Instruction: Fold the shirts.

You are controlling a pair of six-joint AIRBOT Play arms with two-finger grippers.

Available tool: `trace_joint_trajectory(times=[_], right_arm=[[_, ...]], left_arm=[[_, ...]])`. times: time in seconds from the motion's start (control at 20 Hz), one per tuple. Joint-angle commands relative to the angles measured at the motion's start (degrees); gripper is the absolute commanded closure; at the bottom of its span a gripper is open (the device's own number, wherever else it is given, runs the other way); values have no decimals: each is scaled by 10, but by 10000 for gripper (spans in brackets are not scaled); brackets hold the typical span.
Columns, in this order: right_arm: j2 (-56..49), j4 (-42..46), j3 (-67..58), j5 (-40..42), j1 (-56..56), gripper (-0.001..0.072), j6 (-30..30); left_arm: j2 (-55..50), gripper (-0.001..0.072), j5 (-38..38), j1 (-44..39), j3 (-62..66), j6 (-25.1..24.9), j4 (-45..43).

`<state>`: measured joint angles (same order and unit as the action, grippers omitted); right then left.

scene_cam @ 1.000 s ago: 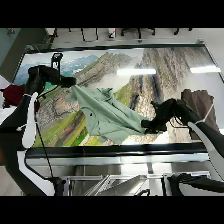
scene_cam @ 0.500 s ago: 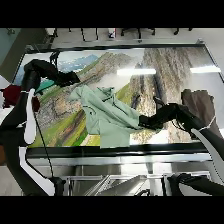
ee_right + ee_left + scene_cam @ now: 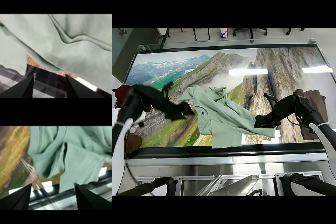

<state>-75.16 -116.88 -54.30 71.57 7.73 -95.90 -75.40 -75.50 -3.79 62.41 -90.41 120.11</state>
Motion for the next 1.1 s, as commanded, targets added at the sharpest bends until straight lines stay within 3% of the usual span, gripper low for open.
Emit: trace_joint_trajectory(times=[0.0, 0.15, 0.35, 0.5, 0.85, 1.05], right_arm=[[0, -9, -2, -26, -1, 269, -25], [0, -31, -2, -76, -1, 278, -25], [0, -31, -2, -58, -1, 278, -25], [1, -23, -2, -54, -3, 278, -25], [5, -23, -2, -51, -50, 278, -34], [34, -23, -2, -9, -124, 278, -49]], left_arm=[[125, 128, 163, -66, -263, 13, 51], [156, 128, 275, -126, -354, 43, 83], [152, 128, 358, -144, -361, 84, 86], [122, 128, 368, -144, -333, 124, 90], [-10, 128, 402, -279, -249, 130, 104], [-88, 130, 403, -319, -189, 130, 103]])
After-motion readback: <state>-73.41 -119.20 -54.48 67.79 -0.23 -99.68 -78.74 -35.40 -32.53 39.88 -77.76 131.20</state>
